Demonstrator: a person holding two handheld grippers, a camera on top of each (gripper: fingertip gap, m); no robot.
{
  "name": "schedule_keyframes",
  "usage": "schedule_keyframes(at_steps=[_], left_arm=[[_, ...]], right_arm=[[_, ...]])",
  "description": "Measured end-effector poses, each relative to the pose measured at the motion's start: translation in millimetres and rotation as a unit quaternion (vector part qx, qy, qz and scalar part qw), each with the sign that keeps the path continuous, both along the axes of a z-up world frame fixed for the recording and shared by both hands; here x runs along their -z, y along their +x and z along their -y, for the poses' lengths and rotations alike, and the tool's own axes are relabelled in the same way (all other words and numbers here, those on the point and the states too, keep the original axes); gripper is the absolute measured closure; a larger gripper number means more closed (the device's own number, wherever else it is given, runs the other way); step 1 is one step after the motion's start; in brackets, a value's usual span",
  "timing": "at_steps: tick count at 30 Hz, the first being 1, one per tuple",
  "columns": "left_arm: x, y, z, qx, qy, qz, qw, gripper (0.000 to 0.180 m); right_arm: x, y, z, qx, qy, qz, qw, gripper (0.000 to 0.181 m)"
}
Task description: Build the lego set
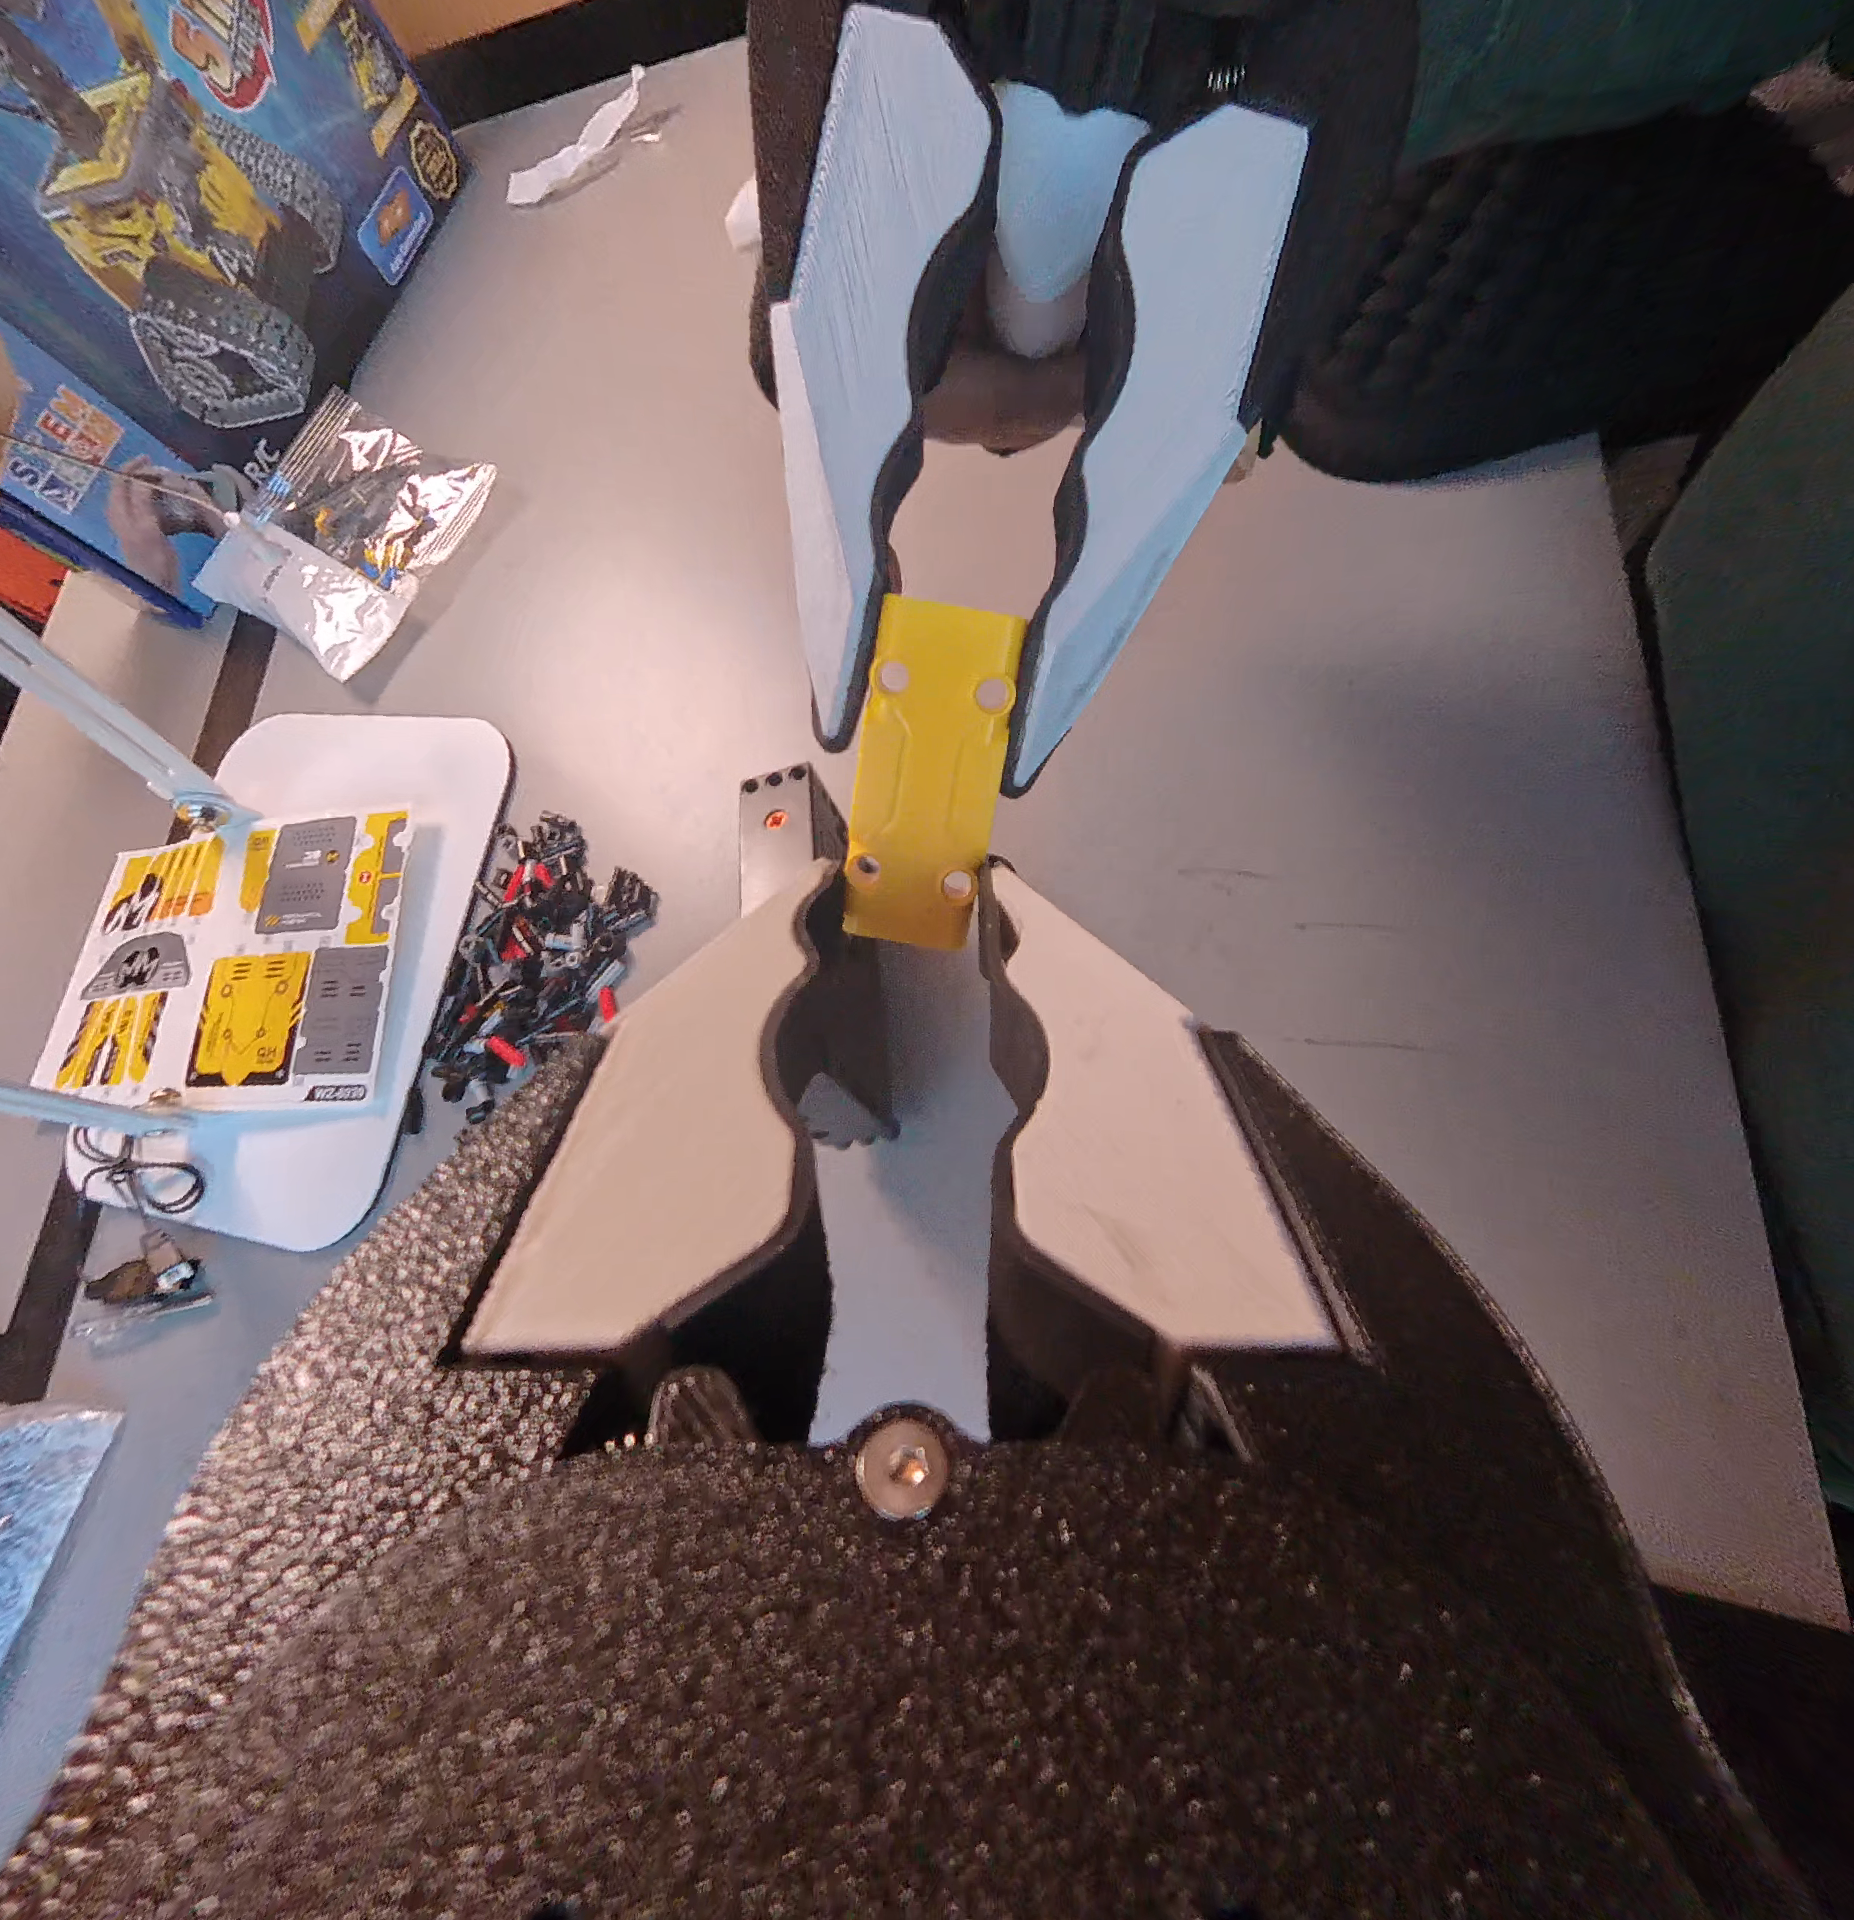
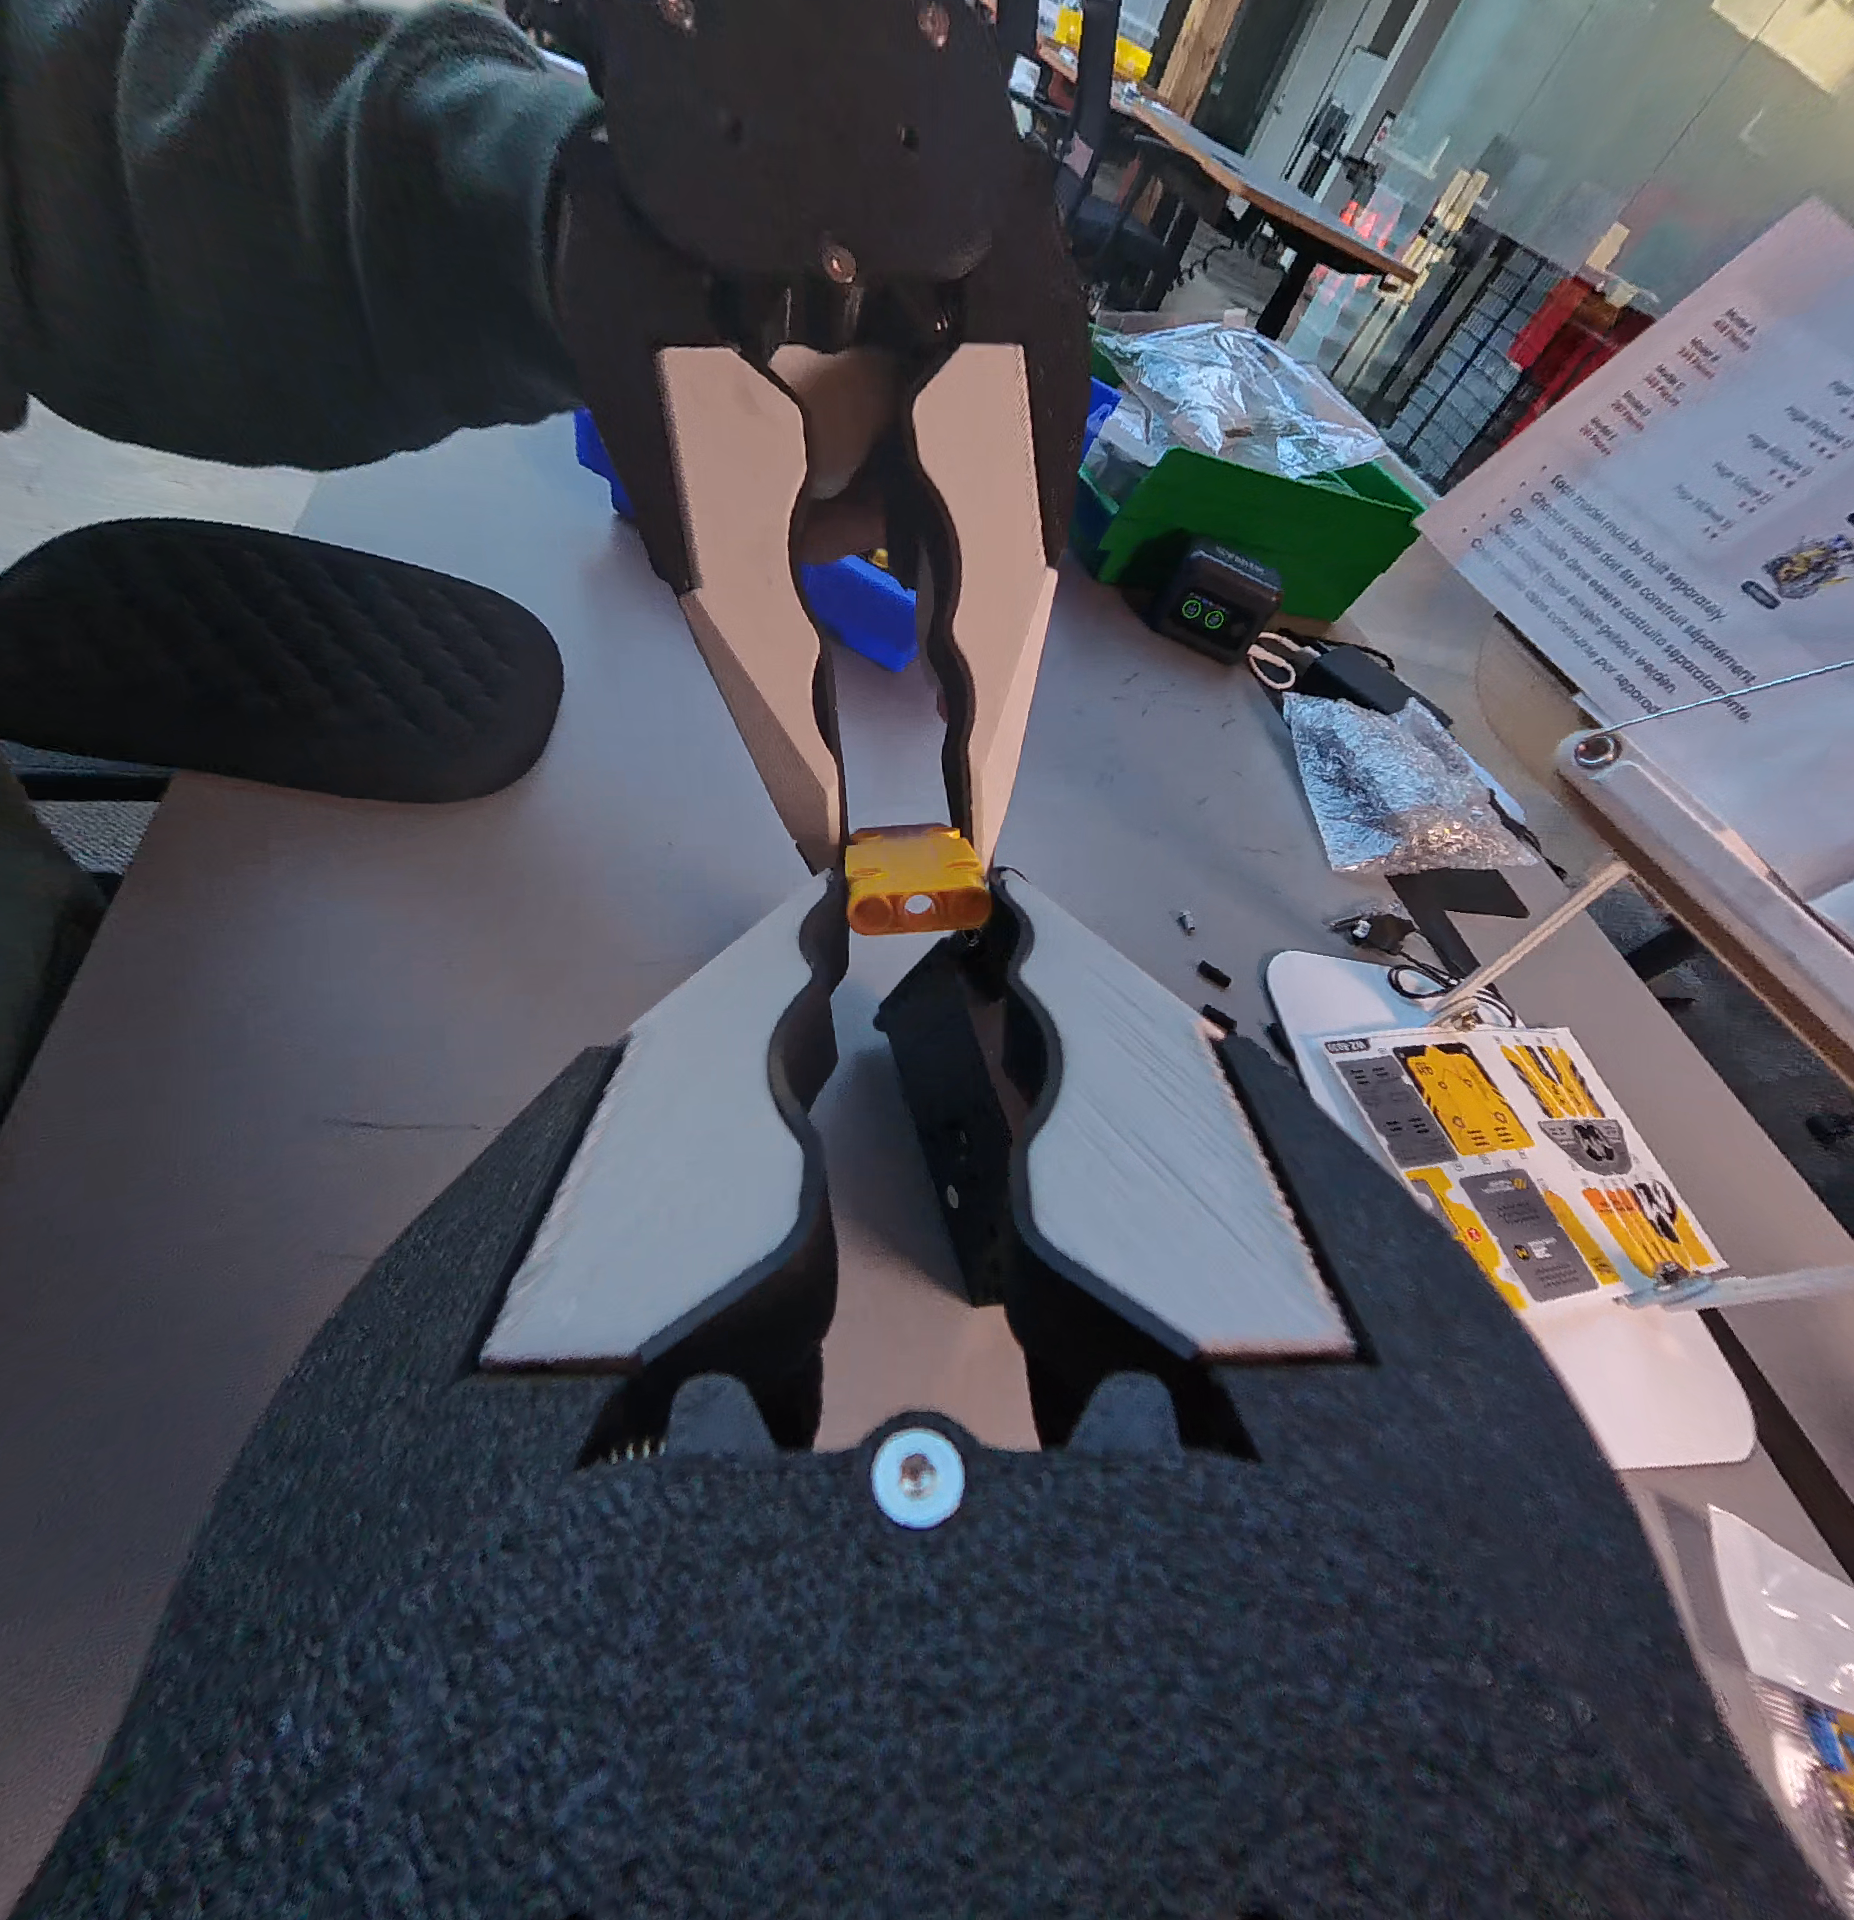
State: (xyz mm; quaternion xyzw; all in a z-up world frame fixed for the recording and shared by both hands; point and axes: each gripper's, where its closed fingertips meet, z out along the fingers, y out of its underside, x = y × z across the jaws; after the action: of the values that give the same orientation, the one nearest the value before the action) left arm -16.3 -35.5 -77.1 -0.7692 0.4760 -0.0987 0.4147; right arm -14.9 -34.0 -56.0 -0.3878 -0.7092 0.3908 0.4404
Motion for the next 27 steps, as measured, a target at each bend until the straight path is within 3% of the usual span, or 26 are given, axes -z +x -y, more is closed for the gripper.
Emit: schedule_keyframes(at_steps=[4,9,14,27], left_arm=[[0.7,7.1,-2.8,0.0,0.009,0.041,0.999,0.152],[11.9,-16.9,-6.2,-0.065,0.02,0.089,0.994,0.149],[42.0,-54.3,-15.0,-0.162,0.024,0.118,0.979,0.121],[74.3,-61.2,-26.0,-0.184,0.004,0.143,0.972,0.118]], right_arm=[[1.8,17.7,-6.2,0.002,-0.065,-0.006,0.998,0.157],[29.8,54.7,-47.4,0.034,-0.084,0.047,0.995,0.157],[88.3,81.5,-72.7,0.055,-0.098,0.15,0.982,0.157],[142.4,60.7,-80.2,0.062,-0.027,0.279,0.958,0.155]])
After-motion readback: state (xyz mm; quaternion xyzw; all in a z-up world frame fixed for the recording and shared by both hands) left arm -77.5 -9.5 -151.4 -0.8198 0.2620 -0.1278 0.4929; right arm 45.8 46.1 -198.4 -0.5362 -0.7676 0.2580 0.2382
